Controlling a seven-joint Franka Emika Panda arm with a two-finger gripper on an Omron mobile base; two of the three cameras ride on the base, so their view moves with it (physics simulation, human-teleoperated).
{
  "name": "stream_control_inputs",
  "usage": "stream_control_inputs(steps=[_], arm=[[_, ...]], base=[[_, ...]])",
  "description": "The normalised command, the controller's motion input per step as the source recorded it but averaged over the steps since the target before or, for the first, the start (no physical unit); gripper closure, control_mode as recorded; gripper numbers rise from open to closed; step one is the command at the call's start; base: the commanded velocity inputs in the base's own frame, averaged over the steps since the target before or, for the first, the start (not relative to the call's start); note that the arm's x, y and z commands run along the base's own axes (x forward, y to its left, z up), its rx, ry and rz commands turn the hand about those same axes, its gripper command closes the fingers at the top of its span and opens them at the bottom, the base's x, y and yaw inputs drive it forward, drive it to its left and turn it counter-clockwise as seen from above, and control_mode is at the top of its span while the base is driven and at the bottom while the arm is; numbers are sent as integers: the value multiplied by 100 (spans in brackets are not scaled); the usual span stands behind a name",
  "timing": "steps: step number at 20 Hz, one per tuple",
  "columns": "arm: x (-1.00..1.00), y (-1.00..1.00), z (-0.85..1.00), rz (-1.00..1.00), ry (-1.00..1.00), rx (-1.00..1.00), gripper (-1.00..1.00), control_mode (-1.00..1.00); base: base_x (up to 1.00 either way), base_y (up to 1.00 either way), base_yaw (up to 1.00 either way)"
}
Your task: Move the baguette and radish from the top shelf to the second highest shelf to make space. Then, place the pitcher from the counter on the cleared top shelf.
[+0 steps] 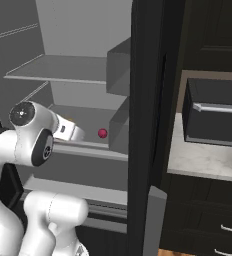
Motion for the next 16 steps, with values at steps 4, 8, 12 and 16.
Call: stream_control_inputs(steps=[4, 8, 12, 16], arm=[[-58, 0, 10, 0, 0, -4, -100, -100], [-66, 0, 0, 0, 0, -2, -100, -100], [-64, 0, 0, 0, 0, -3, -100, -100], [-71, 8, 0, 0, -2, -6, -100, -100]], base=[[0, 0, 0], [0, 0, 0], [0, 0, 0], [0, 0, 0]])
